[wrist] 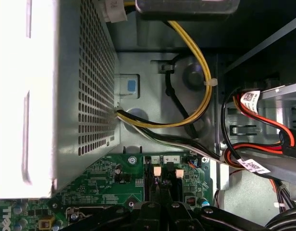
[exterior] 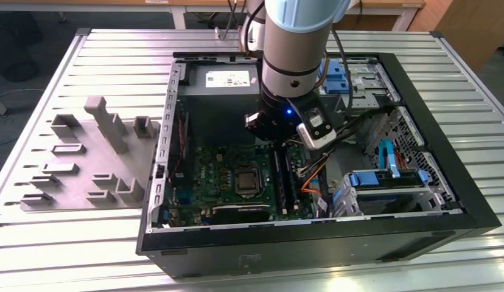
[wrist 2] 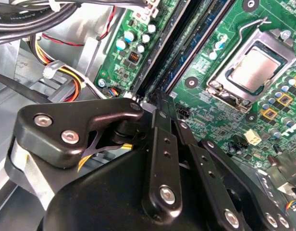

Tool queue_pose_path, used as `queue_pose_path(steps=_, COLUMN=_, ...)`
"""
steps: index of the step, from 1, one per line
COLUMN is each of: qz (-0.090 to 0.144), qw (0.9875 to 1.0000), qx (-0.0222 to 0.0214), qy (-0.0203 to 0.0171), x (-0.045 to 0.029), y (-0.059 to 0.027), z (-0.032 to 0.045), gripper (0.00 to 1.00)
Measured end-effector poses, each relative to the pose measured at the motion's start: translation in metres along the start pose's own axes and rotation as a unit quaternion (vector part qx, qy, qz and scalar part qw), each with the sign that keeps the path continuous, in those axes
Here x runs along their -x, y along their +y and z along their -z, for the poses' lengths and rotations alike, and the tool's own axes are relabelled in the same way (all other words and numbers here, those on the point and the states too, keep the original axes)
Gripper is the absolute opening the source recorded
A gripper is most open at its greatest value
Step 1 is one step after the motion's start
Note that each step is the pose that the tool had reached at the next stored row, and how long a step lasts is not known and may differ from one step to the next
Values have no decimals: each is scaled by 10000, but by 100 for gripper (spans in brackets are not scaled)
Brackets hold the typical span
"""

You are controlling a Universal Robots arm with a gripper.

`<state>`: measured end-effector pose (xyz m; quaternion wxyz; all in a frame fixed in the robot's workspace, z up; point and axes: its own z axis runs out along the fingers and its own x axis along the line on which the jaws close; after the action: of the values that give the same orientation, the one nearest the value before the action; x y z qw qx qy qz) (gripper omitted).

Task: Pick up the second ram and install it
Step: 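Press down the second ram until it locks into place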

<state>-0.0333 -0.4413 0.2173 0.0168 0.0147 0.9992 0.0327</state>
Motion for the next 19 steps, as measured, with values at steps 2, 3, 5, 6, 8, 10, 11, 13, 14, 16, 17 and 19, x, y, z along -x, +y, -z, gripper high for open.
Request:
queue_pose_path(steps=2, qz=0, qw=10000, qx=0, qy=0, x=0, y=0, z=-1, gripper=11)
queue_pose_path(steps=3, qz=0, qw=10000, qx=1, qy=0, x=0, y=0, z=-8, gripper=11)
queue_pose_path(steps=5, qz=0, qw=10000, qx=-2, qy=0, x=-1, y=-2, z=-14, gripper=11)
queue_pose_path(steps=6, qz=0, qw=10000, qx=-2, qy=0, x=-1, y=-2, z=-15, gripper=11)
queue_pose_path(steps=8, qz=0, qw=10000, qx=0, qy=-1, x=0, y=-1, z=-11, gripper=11)
queue_pose_path(steps=10, qz=0, qw=10000, qx=14, qy=-5, x=2, y=5, z=24, gripper=11)
queue_pose_path(steps=11, qz=0, qw=10000, qx=6, qy=-2, x=2, y=6, z=56, gripper=11)
queue_pose_path(steps=13, qz=0, qw=10000, qx=1, qy=-1, x=3, y=7, z=104, gripper=11)
queue_pose_path(steps=14, qz=0, qw=10000, qx=1, qy=-1, x=4, y=8, z=119, gripper=11)
queue_pose_path(steps=16, qz=0, qw=10000, qx=1, qy=-1, x=4, y=9, z=130, gripper=11)
queue_pose_path(steps=17, qz=0, qw=10000, qx=1, qy=-1, x=4, y=9, z=133, gripper=11)
queue_pose_path(steps=19, qz=0, qw=10000, qx=1, qy=-1, x=5, y=9, z=134, gripper=11)
